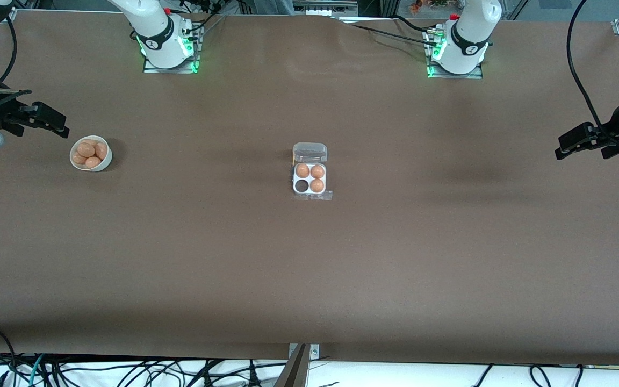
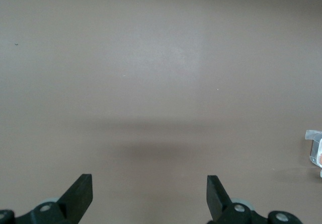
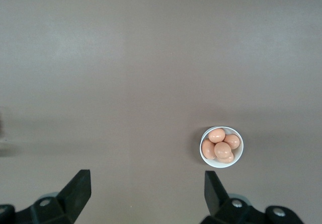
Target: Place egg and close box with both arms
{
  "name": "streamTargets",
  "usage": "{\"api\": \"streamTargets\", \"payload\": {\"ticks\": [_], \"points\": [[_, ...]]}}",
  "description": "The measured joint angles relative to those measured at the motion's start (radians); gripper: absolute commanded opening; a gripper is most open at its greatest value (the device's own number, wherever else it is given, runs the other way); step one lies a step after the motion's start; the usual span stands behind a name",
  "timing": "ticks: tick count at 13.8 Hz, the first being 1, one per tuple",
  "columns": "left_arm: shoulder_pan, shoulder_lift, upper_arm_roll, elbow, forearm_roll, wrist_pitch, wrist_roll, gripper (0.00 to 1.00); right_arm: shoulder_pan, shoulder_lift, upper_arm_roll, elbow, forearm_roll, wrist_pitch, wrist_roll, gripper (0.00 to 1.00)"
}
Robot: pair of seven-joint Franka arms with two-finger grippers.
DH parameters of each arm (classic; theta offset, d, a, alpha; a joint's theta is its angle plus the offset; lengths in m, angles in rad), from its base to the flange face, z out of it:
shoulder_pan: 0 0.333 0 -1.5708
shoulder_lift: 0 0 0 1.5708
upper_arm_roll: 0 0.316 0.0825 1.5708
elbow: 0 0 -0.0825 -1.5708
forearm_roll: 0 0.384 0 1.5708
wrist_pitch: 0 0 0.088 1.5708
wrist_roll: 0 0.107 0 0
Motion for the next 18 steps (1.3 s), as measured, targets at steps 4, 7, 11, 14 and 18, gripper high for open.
{"api": "streamTargets", "payload": {"ticks": [4, 7, 11, 14, 18], "points": [[0.0, 0.0, 0.0, 0.0, 0.0, -0.002, 0.0, 1.0, 0.0, 0.003, 0.0, -0.002, 0.0, -0.002, -0.001, 1.0], [0.0, 0.0, 0.0, 0.0, 0.0, -0.004, 0.0, 1.0, -0.001, 0.038, -0.001, -0.005, -0.001, -0.02, -0.003, 1.0], [0.0, 0.0, -0.001, 0.0, 0.0, -0.006, 0.0, 1.0, -0.017, 0.146, -0.071, -0.023, -0.02, -0.047, -0.003, 1.0], [0.0, 0.0, -0.001, 0.0, 0.0, -0.007, 0.0, 1.0, -0.029, 0.25, -0.117, -0.044, -0.046, -0.024, -0.008, 1.0], [0.0, 0.0, 0.0, 0.0, 0.0, -0.007, 0.0, 1.0, -0.029, 0.262, -0.136, -0.205, -0.1, 0.186, -0.008, 1.0]]}}
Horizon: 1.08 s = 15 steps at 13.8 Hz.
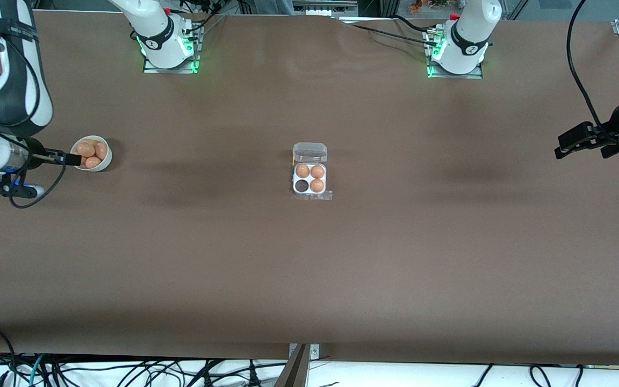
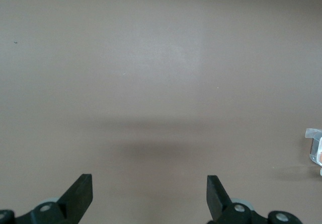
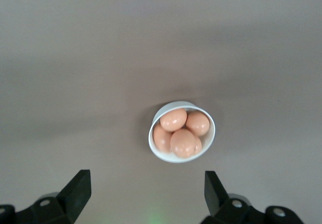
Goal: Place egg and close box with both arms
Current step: 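Lower the right gripper over the white bowl of eggs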
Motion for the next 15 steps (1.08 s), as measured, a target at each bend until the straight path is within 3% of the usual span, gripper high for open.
{"api": "streamTargets", "payload": {"ticks": [4, 6, 10, 15], "points": [[0.0, 0.0, 0.0, 0.0, 0.0, 0.0, 0.0, 1.0, 0.0, -0.004, -0.029, -0.218, -0.023, 0.251, 0.0, 1.0], [0.0, 0.0, 0.0, 0.0, 0.0, 0.0, 0.0, 1.0, 0.0, -0.004, -0.041, -0.282, -0.062, 0.315, 0.0, 1.0], [0.0, 0.0, 0.0, 0.0, 0.0, 0.0, 0.0, 1.0, 0.0, -0.001, -0.05, -0.31, -0.153, 0.324, 0.0, 1.0], [0.0, 0.0, 0.0, 0.0, 0.0, 0.0, 0.0, 1.0, 0.0, 0.028, -0.061, -0.32, -0.165, 0.324, 0.0, 0.97]]}}
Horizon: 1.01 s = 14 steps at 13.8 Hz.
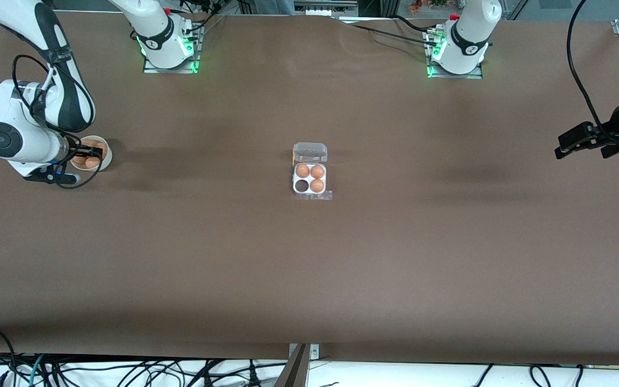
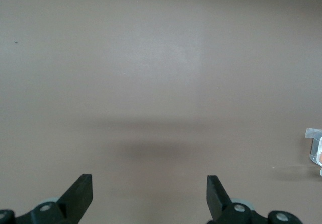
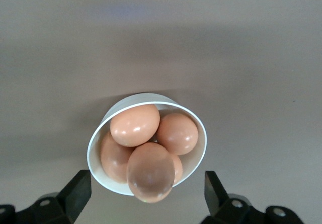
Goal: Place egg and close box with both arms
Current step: 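Lower the right gripper over the white bowl of eggs, then close the right gripper on one brown egg and lift it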
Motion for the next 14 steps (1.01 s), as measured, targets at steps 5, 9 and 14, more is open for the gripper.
{"api": "streamTargets", "payload": {"ticks": [5, 9, 14], "points": [[0.0, 0.0, 0.0, 0.0, 0.0, 0.0, 0.0, 1.0, 0.0, 0.031, -0.001, 0.0, 0.0, 0.0, 0.0, 0.7], [0.0, 0.0, 0.0, 0.0, 0.0, 0.0, 0.0, 1.0, 0.0, 0.035, -0.003, 0.0, 0.0, 0.0, 0.0, 0.53], [0.0, 0.0, 0.0, 0.0, 0.0, 0.0, 0.0, 1.0, 0.0, 0.035, -0.006, 0.001, -0.001, -0.005, 0.0, 0.43]]}}
